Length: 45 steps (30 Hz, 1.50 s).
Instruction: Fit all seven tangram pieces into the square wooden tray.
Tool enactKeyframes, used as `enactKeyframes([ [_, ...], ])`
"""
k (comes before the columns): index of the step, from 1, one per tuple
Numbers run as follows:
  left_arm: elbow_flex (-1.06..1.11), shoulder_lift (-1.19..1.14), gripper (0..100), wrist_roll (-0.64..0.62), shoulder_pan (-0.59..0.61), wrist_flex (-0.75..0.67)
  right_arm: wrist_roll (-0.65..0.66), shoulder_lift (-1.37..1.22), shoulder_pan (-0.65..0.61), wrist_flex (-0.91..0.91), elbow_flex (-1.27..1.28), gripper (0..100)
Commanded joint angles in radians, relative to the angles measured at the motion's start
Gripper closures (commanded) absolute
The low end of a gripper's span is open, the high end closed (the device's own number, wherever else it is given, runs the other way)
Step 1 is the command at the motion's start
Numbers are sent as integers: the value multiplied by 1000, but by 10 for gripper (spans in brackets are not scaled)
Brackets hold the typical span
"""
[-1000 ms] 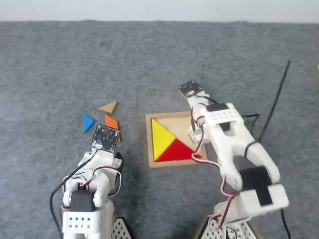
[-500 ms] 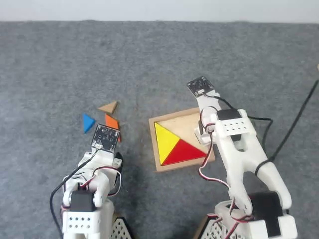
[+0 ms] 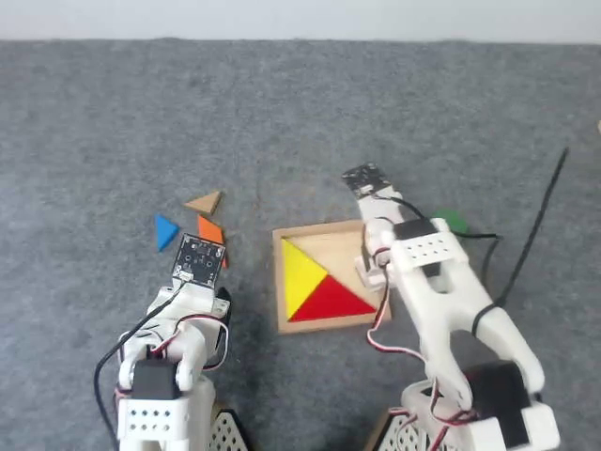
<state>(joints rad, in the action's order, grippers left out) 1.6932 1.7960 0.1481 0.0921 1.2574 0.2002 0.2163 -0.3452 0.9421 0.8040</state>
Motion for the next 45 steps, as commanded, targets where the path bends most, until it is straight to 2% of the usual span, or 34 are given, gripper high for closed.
enactKeyframes([
  [1, -10, 18, 883, 0, 5, 5, -14, 21, -33, -19, -5, 921],
  [7, -10, 18, 883, 0, 5, 5, -17, 13, -54, -35, 0, 809],
  [13, -10, 18, 883, 0, 5, 5, -12, 48, -65, -41, 2, 812],
  [22, -10, 18, 883, 0, 5, 5, -5, 572, 79, -41, 264, 829],
  [27, -10, 18, 883, 0, 5, 5, 40, 737, 117, -33, 324, 831],
  [36, -10, 18, 883, 0, 5, 5, 41, 737, 269, -27, 288, 829],
  [40, -10, 18, 883, 0, 5, 5, 40, 661, 311, 12, 227, 829],
  [45, -10, 18, 883, 0, 5, 5, 38, 478, 309, -119, 242, 829],
])
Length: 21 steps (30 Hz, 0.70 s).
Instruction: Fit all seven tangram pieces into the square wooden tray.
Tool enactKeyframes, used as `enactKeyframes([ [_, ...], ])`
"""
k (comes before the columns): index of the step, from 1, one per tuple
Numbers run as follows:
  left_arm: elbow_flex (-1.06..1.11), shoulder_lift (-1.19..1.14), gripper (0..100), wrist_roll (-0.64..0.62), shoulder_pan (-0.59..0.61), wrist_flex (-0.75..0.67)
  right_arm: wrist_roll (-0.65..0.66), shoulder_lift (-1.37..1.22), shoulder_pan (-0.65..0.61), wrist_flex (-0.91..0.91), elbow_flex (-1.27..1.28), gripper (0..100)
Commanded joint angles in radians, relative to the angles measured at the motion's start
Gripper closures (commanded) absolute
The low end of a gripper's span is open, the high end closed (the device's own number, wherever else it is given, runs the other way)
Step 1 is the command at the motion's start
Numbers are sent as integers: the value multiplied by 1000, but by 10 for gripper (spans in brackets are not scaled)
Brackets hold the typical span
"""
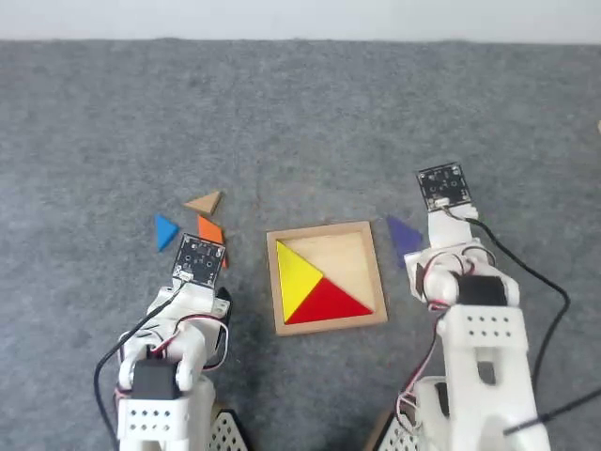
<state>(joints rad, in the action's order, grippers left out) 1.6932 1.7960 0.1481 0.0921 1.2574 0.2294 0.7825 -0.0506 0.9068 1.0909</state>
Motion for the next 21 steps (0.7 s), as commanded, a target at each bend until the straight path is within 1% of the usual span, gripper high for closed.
enactKeyframes([
  [1, -10, 18, 883, 0, 5, 5, 9, -127, 15, -124, -35, 831],
  [5, -10, 18, 883, 0, 5, 5, 9, -243, 12, -278, 20, 831],
  [7, -10, 18, 883, 0, 5, 5, 9, -274, -2, -318, 32, 831],
  [13, -10, 18, 883, 0, 5, 5, -37, -277, -8, -351, 35, 832],
  [21, -10, 18, 883, 0, 5, 5, -31, -283, -13, -349, 35, 832],
])
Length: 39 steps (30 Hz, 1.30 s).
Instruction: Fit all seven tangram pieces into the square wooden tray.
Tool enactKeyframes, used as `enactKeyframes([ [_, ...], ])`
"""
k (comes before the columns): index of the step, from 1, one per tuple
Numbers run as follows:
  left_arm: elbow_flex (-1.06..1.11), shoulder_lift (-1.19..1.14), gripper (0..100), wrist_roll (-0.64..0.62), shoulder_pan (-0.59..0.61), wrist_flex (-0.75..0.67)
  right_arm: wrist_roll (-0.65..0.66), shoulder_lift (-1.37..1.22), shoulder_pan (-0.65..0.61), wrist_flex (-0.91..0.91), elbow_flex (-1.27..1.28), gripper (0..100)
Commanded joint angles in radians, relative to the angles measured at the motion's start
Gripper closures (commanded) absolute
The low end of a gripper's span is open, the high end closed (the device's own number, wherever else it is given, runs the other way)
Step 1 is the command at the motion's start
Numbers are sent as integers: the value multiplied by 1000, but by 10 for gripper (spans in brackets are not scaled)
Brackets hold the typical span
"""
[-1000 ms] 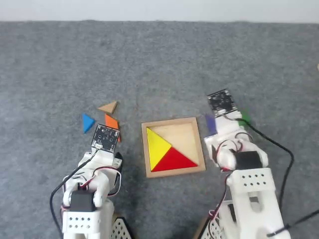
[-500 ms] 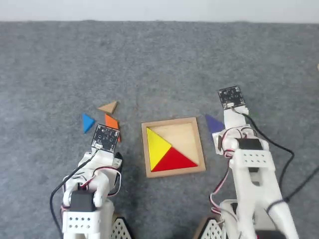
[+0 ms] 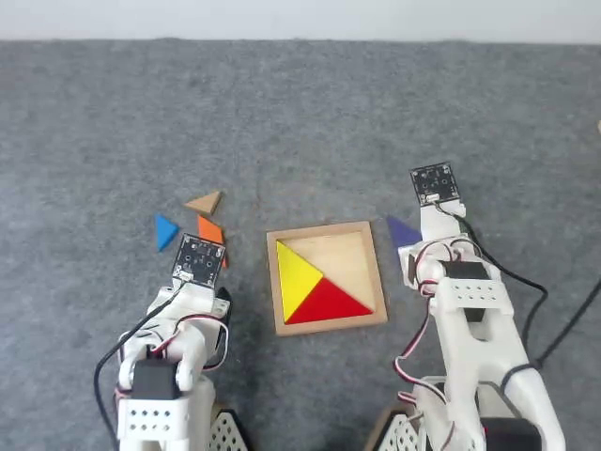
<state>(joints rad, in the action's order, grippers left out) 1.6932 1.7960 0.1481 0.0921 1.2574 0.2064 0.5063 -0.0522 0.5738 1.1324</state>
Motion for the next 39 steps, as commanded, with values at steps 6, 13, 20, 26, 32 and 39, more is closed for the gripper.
enactKeyframes([
  [6, -10, 18, 883, 0, 5, 5, -6, 1, -8, 13, -11, 834],
  [13, -10, 18, 883, 0, 5, 5, -6, 231, -4, 133, 20, 981],
  [20, -10, 18, 883, 0, -58, 5, -8, 582, -10, 232, 164, 990],
  [26, -10, 18, 883, -2, -172, 5, -8, 820, -5, 349, 278, 990],
  [32, -10, 18, 881, 26, -264, -66, -6, 1013, -4, 421, 390, 990],
  [39, -81, 20, 881, 333, -83, -112, 12, 1216, -2, 588, 434, 990],
])
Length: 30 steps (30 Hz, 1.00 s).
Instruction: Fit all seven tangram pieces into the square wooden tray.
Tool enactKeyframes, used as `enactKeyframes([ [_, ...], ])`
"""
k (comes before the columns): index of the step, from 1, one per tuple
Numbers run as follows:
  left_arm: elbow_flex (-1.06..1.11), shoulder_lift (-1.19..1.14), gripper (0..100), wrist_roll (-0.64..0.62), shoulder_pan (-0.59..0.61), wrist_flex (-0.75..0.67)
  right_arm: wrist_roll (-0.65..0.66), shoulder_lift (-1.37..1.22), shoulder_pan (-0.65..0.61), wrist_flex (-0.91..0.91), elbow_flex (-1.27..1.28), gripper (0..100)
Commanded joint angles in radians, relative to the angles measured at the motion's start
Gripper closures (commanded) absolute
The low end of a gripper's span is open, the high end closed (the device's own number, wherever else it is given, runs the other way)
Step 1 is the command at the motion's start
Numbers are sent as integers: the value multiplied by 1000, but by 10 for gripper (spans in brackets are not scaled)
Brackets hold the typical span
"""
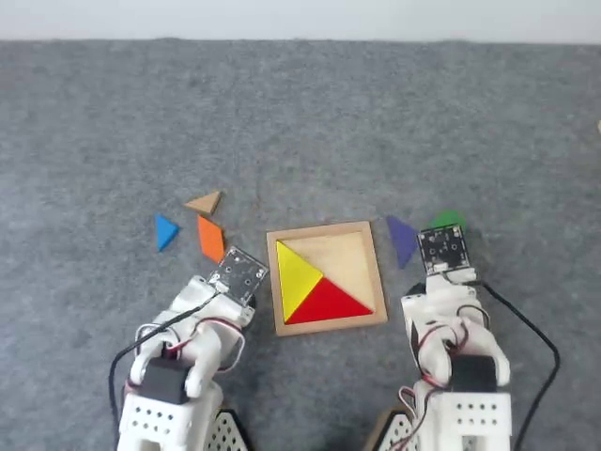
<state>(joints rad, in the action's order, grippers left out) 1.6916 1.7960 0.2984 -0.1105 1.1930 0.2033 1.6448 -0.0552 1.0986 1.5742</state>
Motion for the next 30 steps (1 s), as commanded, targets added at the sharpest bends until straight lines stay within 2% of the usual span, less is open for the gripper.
enactKeyframes([
  [1, -99, 18, 881, 198, 164, -69, 32, 105, 1, 84, 0, 990],
  [4, -188, 14, 881, 172, 311, -68, 84, 174, 1, 105, 68, 989],
  [8, -444, -129, 881, 199, 382, 87, 127, 165, 1, 111, 104, 989],
  [11, -694, -422, 881, 232, 390, 181, 123, 170, 31, 108, 107, 989],
  [15, -978, -933, 881, 232, 382, 330, 123, 170, 67, 107, 107, 989],
  [18, -1147, -1257, 881, 204, 384, 390, 123, 170, 64, 110, 107, 989],
  [21, -1239, -1435, 882, 146, 368, 345, 123, 170, 64, 108, 107, 989],
  [25, -1230, -1530, 885, 126, 227, 253, 126, 170, 64, 105, 107, 989],
  [27, -1204, -1560, 882, 72, 164, 181, 127, 170, 64, 105, 107, 989],
  [30, -1187, -1611, 881, 14, 126, 74, 127, 170, 67, 105, 107, 989],
])
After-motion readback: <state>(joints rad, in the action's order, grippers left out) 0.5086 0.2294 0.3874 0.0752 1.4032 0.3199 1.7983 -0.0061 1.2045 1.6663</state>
